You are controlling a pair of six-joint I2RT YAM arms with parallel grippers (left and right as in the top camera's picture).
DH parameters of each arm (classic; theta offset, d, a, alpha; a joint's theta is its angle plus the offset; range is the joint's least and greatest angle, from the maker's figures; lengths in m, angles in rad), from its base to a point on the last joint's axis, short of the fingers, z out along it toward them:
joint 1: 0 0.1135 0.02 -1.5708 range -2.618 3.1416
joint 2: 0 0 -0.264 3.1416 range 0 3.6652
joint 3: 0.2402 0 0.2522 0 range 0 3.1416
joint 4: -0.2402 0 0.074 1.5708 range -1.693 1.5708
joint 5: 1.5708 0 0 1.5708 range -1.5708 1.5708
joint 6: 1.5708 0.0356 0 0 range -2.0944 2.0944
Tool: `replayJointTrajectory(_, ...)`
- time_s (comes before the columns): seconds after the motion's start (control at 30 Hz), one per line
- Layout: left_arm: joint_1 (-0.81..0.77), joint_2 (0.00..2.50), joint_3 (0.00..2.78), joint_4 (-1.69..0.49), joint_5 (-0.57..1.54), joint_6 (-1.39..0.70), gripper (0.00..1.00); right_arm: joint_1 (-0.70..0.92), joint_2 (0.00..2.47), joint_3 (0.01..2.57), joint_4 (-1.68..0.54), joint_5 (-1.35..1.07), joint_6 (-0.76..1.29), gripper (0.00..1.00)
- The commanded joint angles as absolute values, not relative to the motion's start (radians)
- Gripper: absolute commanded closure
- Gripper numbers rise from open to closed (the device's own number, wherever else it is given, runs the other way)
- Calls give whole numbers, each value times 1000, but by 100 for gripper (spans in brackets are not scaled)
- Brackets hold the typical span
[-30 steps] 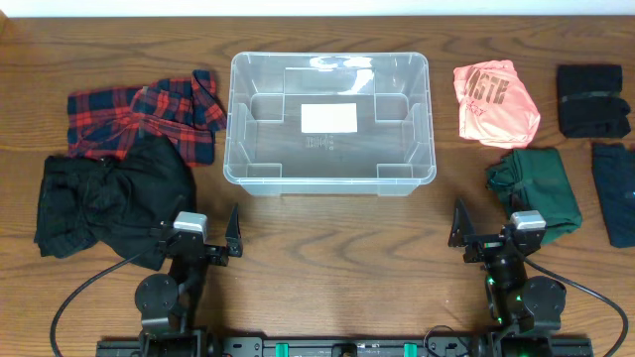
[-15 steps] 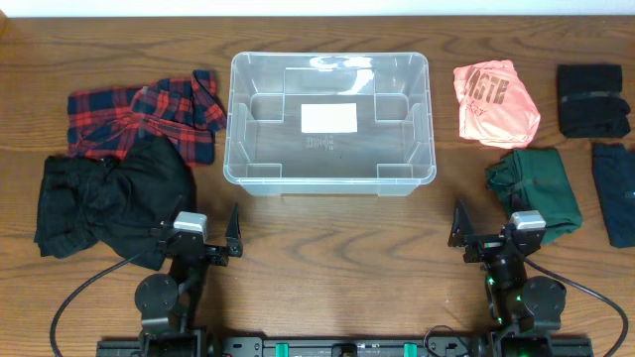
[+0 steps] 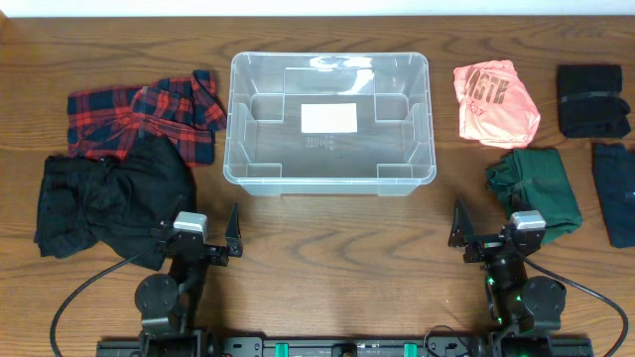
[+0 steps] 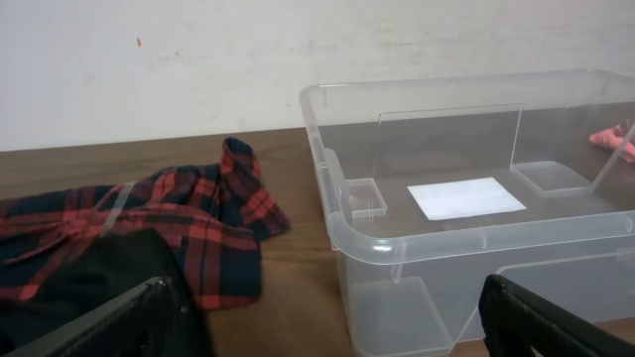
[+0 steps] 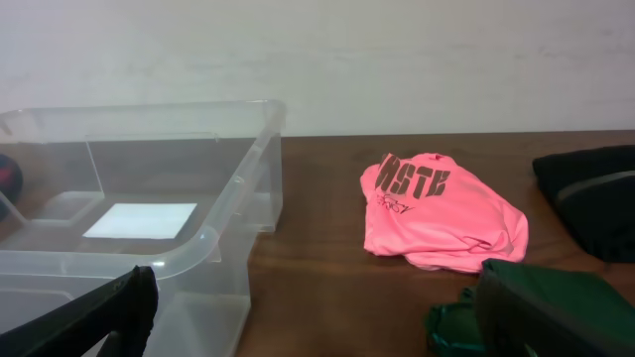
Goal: Pack container
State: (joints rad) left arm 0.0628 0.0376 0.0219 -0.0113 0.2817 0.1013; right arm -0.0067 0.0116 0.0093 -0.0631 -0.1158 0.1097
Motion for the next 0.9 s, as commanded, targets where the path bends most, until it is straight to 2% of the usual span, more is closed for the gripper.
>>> replayJointTrajectory(0.0,67,39,4,-45,284,93,2,3,6,6,-64,-109,107,1)
replayJointTrajectory(0.4,67,39,4,-45,284,93,2,3,6,6,-64,-109,107,1)
replayJointTrajectory(0.6,67,39,4,-45,284,93,2,3,6,6,-38,5,84,1)
replayJointTrajectory(0.87,67,39,4,-45,284,93,2,2,7,6,-49,27,68,1)
